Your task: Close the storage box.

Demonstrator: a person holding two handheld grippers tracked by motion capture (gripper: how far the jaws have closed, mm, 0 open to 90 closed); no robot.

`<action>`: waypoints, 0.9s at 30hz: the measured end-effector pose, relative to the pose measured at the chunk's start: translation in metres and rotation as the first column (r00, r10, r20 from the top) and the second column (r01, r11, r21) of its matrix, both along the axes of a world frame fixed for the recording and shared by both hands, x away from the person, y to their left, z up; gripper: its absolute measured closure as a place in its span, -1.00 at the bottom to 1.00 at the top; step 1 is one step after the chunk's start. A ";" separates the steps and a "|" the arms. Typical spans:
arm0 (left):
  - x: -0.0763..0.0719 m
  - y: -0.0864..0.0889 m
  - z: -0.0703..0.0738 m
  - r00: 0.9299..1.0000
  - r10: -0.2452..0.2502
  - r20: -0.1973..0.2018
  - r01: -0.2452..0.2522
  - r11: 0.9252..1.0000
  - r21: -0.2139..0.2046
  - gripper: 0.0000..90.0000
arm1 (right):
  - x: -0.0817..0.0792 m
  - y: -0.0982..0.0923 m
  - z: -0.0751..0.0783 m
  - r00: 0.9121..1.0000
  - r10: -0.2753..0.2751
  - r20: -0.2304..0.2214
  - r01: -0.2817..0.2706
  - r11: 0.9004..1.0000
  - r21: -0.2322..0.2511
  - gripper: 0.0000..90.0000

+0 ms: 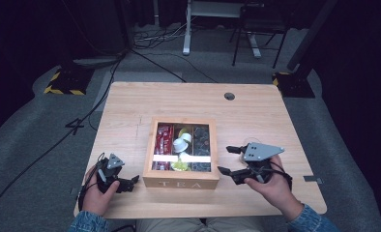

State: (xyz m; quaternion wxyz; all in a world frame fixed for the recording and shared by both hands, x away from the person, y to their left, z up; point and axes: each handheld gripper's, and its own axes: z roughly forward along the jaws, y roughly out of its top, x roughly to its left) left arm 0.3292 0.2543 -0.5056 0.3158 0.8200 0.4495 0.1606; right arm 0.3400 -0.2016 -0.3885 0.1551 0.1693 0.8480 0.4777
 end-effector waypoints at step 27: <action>0.005 0.007 0.000 1.000 -0.030 0.000 0.030 1.000 -0.006 -1.00 | 0.036 -0.147 -0.011 0.929 -0.347 -0.129 0.335 0.936 -0.107 -0.65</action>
